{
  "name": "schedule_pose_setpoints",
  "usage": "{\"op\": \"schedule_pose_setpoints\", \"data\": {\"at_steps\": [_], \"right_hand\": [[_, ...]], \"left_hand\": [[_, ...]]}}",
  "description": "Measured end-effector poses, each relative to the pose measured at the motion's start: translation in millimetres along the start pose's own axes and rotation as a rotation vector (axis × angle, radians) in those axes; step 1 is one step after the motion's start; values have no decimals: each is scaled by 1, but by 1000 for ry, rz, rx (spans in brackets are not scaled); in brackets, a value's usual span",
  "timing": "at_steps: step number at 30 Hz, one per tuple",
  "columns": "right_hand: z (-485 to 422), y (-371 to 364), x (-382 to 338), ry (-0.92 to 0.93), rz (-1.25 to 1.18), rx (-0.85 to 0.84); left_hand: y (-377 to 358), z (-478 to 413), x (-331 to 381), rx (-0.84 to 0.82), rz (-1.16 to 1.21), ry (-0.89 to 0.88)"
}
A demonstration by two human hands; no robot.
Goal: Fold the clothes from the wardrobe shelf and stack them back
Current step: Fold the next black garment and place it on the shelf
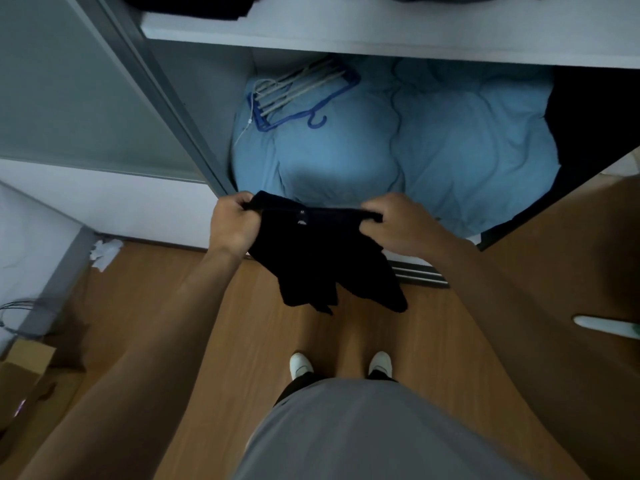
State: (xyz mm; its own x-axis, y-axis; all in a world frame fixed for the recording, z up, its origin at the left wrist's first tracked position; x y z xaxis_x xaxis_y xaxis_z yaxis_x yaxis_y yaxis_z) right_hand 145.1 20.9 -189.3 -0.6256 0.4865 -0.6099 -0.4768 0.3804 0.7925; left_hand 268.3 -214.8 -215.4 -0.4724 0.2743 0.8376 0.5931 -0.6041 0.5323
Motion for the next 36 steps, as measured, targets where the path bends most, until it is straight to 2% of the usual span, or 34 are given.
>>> {"op": "schedule_pose_setpoints", "data": {"at_steps": [3,5,6,8,10,12,13,14,17,19,21,23,25,28,31,33,36], "right_hand": [[11,-9,15,-117,270,-189],[19,-17,18,-134,296,-214],[21,-19,20,-136,238,-171],[22,-18,24,-216,-66,8],[23,-12,22,-349,-503,169],[29,-12,23,-434,-913,235],[36,-15,28,-452,-980,220],[40,-18,32,-441,-924,169],[40,-33,30,-294,-478,-70],[38,-39,28,-328,-375,-46],[39,-41,32,-354,-350,114],[41,-39,43,-353,-325,268],[43,-36,53,-323,-361,322],[48,-41,62,-407,-566,286],[56,-46,74,-592,-748,188],[61,-44,80,-551,-632,68],[65,-31,86,-460,-460,-58]], "left_hand": [[-1,4,10,114,-107,-70],[-7,8,17,81,-64,-115],[-9,8,19,41,-24,-118],[-11,6,17,-53,24,-99],[-7,5,9,-151,-27,-73],[-4,8,-3,-252,-164,-45],[-8,10,-7,-273,-208,-30],[-11,11,-9,-243,-182,-6],[-8,8,2,-48,100,53],[-11,5,16,-42,132,3],[-14,4,23,-101,64,-80],[-11,2,18,-154,-118,-172],[-6,0,6,-223,-320,-217],[-5,-1,-12,-295,-458,-135],[-8,1,-18,-262,-299,33],[-11,-4,-23,-264,-209,79],[-11,-10,-29,-374,-160,50]]}}
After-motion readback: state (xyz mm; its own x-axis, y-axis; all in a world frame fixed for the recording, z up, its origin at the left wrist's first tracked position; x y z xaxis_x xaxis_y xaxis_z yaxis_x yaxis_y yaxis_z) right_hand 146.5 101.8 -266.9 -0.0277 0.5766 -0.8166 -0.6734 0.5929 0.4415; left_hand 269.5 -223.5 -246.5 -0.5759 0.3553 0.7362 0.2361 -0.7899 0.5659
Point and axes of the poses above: each hand's wrist, its own z-axis away from the middle knuckle, its own y-axis out of the back of the hand, x = y × z, the point moved 1 cm from there along -z, towards the middle knuckle, and after that the axes turned 3 degrees about z, right-handed, at the moved point
